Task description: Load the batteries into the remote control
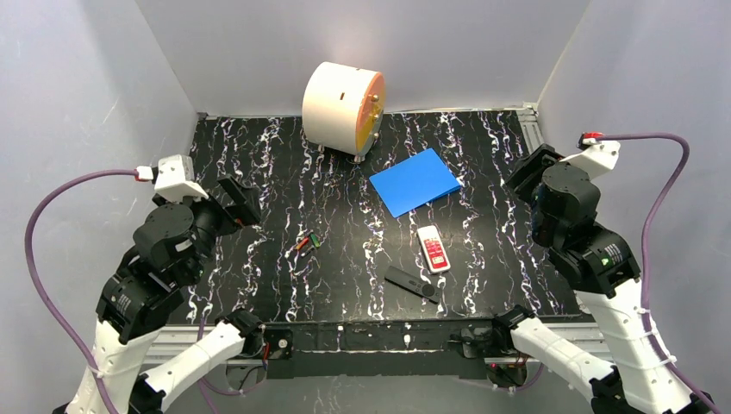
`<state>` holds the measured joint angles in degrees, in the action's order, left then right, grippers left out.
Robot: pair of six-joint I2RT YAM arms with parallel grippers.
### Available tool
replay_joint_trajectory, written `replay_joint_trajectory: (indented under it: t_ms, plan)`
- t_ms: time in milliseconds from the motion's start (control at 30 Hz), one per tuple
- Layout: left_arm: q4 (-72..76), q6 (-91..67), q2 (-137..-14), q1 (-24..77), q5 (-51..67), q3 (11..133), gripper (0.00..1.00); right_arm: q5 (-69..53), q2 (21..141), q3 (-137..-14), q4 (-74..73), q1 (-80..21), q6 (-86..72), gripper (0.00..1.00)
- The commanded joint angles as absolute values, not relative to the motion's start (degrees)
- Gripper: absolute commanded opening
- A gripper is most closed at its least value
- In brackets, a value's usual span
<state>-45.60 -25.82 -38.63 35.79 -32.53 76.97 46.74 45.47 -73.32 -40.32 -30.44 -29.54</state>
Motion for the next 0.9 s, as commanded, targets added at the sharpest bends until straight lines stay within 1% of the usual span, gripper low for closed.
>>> replay_joint_trajectory:
  t_ms: [0, 67, 133, 267, 333, 433, 533, 733, 800, 867]
  plan:
    - [-48.3, -24.0, -38.1, 35.8, -33.7, 76.5, 0.99, 46.6, 46.5, -75.3, -40.1, -30.3, -28.6, 0.65]
    - [-48.3, -23.8, -38.0, 35.8, -32.3, 75.7, 0.99, 45.6, 47.3, -75.7, -40.7, -30.3, -28.7, 0.67]
    - [-48.3, -24.0, -38.0, 35.8, -30.4, 74.8, 0.99, 42.5, 47.5, -74.8, -41.6, -30.4, -29.4, 0.73]
    - [-48.8, -26.0, -38.4, 35.8, -28.1, 72.6, 0.99, 27.4, 47.3, -71.6, -42.8, -30.3, -29.0, 0.78]
    - [-48.2, -27.1, -38.5, 35.8, -26.5, 70.9, 0.98, 23.0, 47.6, -69.5, -45.1, -30.3, -30.8, 0.79]
    - [-45.8, -26.3, -39.4, 35.8, -20.1, 69.3, 0.98, 19.8, 48.9, -65.9, -48.6, -30.4, -32.7, 0.79]
    - [-44.4, -28.6, -41.6, 35.8, -19.8, 68.6, 0.99, 15.3, 50.3, -62.8, -48.9, -30.4, -31.1, 0.81]
    - [-42.8, -32.3, -48.7, 35.8, -21.2, 70.9, 0.98, 20.3, 52.2, -54.9, -52.7, -30.3, -27.9, 0.81]
    - [-41.4, -32.6, -49.9, 35.8, -22.0, 71.5, 0.99, 19.5, 53.4, -52.7, -52.0, -30.4, -27.2, 0.81]
    - [-39.7, -32.8, -50.4, 35.8, -22.7, 71.3, 0.98, 16.0, 56.6, -53.3, -51.1, -30.4, -25.5, 0.8]
